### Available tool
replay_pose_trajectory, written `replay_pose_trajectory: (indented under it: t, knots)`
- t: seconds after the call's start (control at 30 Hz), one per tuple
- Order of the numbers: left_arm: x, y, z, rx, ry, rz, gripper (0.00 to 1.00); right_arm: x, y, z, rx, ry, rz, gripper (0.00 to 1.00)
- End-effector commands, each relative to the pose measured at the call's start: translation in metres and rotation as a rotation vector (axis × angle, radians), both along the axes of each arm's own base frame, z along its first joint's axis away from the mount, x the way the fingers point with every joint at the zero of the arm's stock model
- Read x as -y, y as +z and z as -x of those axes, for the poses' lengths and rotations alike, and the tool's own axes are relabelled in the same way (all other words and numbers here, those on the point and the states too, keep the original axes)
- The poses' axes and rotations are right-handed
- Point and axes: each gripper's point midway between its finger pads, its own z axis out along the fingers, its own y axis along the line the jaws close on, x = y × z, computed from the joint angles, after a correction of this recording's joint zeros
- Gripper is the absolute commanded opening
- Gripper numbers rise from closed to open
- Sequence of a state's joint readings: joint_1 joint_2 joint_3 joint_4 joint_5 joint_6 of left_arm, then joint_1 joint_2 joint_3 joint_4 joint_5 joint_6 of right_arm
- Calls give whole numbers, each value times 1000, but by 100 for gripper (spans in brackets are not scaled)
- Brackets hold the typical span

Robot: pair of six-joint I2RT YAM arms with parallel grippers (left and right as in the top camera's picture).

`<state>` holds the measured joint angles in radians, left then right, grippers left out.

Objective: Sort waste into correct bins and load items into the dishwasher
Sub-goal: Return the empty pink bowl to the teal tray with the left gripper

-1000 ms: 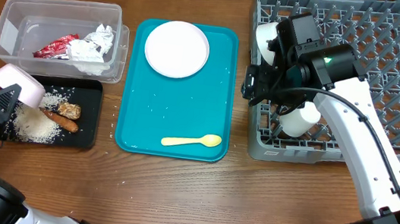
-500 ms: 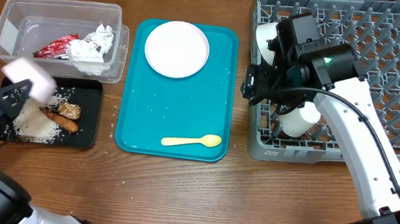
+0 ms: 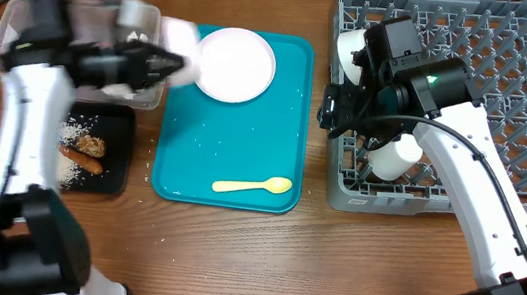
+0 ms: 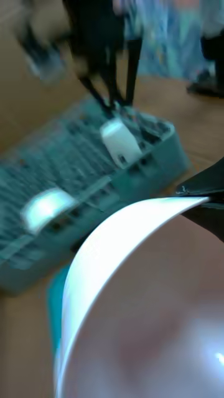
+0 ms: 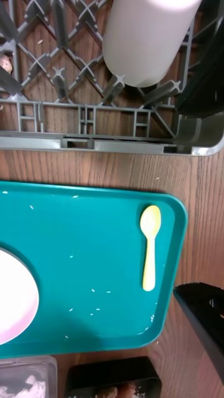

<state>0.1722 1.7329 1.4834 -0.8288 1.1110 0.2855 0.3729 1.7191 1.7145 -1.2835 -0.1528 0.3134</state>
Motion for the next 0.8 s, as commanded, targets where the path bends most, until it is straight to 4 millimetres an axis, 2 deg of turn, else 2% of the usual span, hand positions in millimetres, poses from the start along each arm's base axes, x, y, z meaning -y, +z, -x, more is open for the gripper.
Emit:
replay_pose_trajectory:
  t: [0.0,0.07,0.17,0.27,0.4,0.63,0.77]
  knots:
    - [33,-49,-7,-159,154,-378,4,0,3,-2,18,0,-3,87]
    - [52,-76,-2,-193,183,-555,4,0,4,-4,25,0,-6,88]
    - [70,-107,6,-203,203,-766,4,-1,4,-6,32,0,-9,88]
    - [84,-131,14,-206,203,-901,4,-1,4,-6,32,0,-9,88]
    - [98,-153,24,-253,179,-939,4,-1,4,-6,33,0,-9,88]
    - [97,-182,41,-391,165,-960,4,-2,6,-9,48,0,-15,88]
    - [100,-191,46,-421,144,-956,6,-3,6,-10,53,0,-17,88]
